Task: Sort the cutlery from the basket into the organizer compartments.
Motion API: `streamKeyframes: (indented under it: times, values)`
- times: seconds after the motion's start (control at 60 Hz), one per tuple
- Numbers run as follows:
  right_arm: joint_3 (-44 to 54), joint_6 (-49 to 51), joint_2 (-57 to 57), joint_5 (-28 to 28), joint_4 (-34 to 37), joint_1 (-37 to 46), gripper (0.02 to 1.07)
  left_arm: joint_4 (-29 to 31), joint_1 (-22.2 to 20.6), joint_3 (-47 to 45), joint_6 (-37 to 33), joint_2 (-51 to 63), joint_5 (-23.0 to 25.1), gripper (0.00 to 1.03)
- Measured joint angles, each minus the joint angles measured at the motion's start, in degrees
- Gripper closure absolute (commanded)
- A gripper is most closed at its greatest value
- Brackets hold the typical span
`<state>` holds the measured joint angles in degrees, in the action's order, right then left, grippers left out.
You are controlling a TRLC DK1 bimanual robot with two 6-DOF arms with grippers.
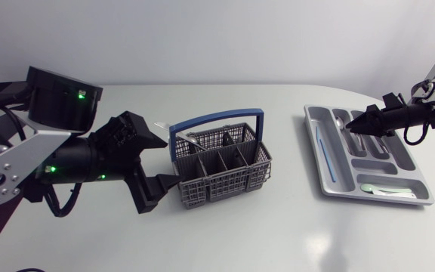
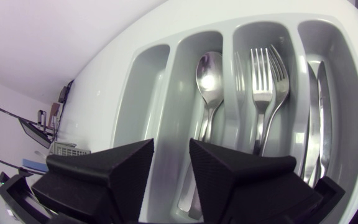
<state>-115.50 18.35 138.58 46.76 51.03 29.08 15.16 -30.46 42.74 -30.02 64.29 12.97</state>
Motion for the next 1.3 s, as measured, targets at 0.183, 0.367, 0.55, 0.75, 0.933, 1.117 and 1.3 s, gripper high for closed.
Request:
streamKeyframes:
  times: [0.183, 0.367, 0.55, 0.75, 0.933, 1.117, 1.3]
  values:
    - [19.2, 0.0, -19.7, -4.8, -11.3, -3.8, 0.46, 0.0, 0.1, 0.0, 0.0, -2.9, 0.0, 0.05]
    - [31.6, 0.1, -34.0, -8.8, -17.2, -11.3, 0.46, 0.4, 0.9, -1.3, 0.0, -5.5, -0.2, 0.05]
    - [40.2, 0.0, -39.7, -12.5, -18.9, -18.0, 0.46, 0.5, 4.1, -1.7, 0.0, -6.3, -0.2, 0.04]
    - [47.8, -0.9, -44.4, -17.8, -23.7, -25.6, 0.46, -1.9, 8.3, -2.0, -1.7, -5.7, -0.4, 0.05]
    - [52.9, -2.6, -46.2, -20.6, -26.8, -31.5, 0.46, -3.0, 14.3, -2.1, -3.7, -1.6, 2.0, 0.08]
    - [54.4, -4.0, -46.2, -22.2, -28.4, -35.2, 0.47, -6.4, 16.5, -3.5, -4.7, 4.6, 4.6, 0.20]
    - [55.4, -5.1, -46.2, -22.9, -29.0, -37.3, 0.57, -13.4, 16.5, -5.3, -4.7, 10.1, 5.6, 0.60]
